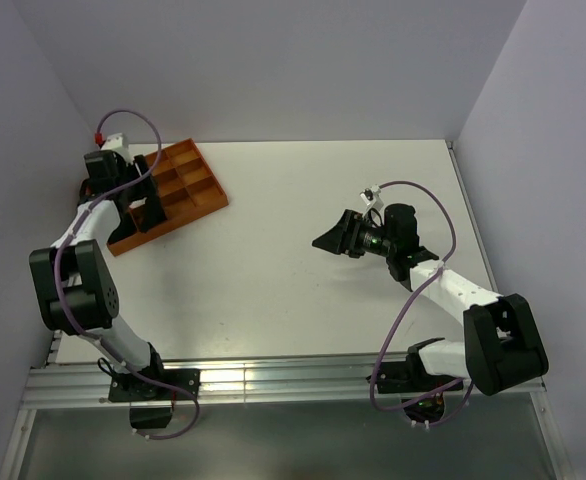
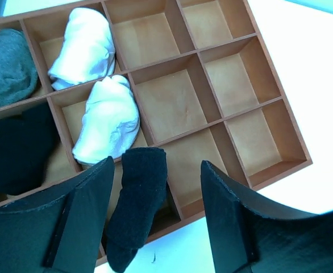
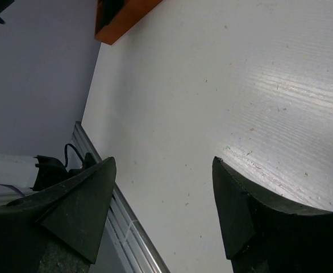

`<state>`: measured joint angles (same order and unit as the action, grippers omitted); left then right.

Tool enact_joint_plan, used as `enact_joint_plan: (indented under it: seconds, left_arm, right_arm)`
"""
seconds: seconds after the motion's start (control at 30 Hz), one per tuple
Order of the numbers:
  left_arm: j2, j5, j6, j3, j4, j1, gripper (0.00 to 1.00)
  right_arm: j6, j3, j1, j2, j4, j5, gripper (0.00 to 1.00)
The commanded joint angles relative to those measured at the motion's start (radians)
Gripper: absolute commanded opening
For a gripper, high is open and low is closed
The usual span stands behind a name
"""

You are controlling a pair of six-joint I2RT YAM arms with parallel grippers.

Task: Roll the socks
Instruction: Place the sock in the storage box.

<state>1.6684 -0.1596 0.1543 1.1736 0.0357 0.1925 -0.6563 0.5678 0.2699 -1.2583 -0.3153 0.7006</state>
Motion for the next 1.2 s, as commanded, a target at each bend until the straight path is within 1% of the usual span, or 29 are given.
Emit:
enact_joint_plan:
  seconds: [0.0,0.2,0.23,0.27,0.3,0.33,0.4,0.43,0.57,0.73,0.9,1.0,1.03,1.07,1.1,1.13,1.17]
  left_arm:
    - [0.052,-0.008,0.021,0.018,-0.026,-0.001,0.67]
    - [0.126,0.002,0.027,0.009,0.012,-0.001,0.63]
    - [0.134,0.008,0.028,0.011,0.024,-0.001,0.59]
    - [0.143,0.028,0.03,0.008,0.038,-0.001,0.5]
    - [0.143,0.037,0.027,-0.008,0.036,-0.001,0.45]
    - [0.143,0.045,0.027,-0.015,0.035,-0.001,0.36]
    - [0.136,0.054,0.024,-0.028,0.029,-0.001,0.31]
    - [0.134,0.055,0.022,-0.032,0.029,-0.001,0.31]
    - [0.157,0.054,0.005,-0.026,0.05,-0.001,0.3]
    - [0.203,0.031,-0.015,-0.003,0.124,-0.001,0.31]
    - [0.257,0.051,-0.039,0.03,0.196,-0.01,0.33]
    - [0.252,0.055,-0.041,0.02,0.168,-0.011,0.34]
    - [0.245,0.052,-0.036,0.018,0.158,-0.011,0.36]
    - [0.228,0.052,-0.035,0.017,0.135,-0.011,0.4]
    - [0.217,0.052,-0.032,0.018,0.127,-0.011,0.46]
    - [0.197,0.049,-0.032,0.02,0.119,-0.01,0.55]
    - [0.189,0.049,-0.03,0.032,0.118,-0.011,0.57]
  right_arm:
    - [0.007,0.003,-0.009,0.007,-0.047,0.013,0.75]
    - [0.017,0.01,-0.009,0.005,-0.03,0.005,0.75]
    - [0.015,0.01,-0.009,0.002,-0.03,0.005,0.75]
    - [0.014,0.01,-0.009,-0.001,-0.033,0.007,0.75]
    - [0.014,0.009,-0.009,-0.003,-0.034,0.008,0.75]
    - [0.012,0.009,-0.009,-0.003,-0.036,0.011,0.75]
    - [0.012,0.009,-0.009,-0.003,-0.038,0.013,0.75]
    - [0.012,0.009,-0.008,-0.003,-0.036,0.013,0.75]
    - [0.011,0.009,-0.009,-0.003,-0.038,0.013,0.75]
    - [0.014,0.012,-0.009,-0.009,-0.031,0.011,0.75]
    - [0.011,0.012,-0.009,-0.013,-0.036,0.014,0.75]
    - [0.011,0.014,-0.009,-0.012,-0.036,0.02,0.75]
    - [0.014,0.015,-0.009,-0.009,-0.033,0.02,0.75]
    - [0.017,0.015,-0.009,-0.007,-0.025,0.02,0.75]
    - [0.018,0.018,-0.009,-0.006,-0.022,0.02,0.75]
    - [0.02,0.02,-0.009,-0.003,-0.021,0.02,0.75]
    - [0.021,0.023,-0.009,-0.001,-0.019,0.022,0.75]
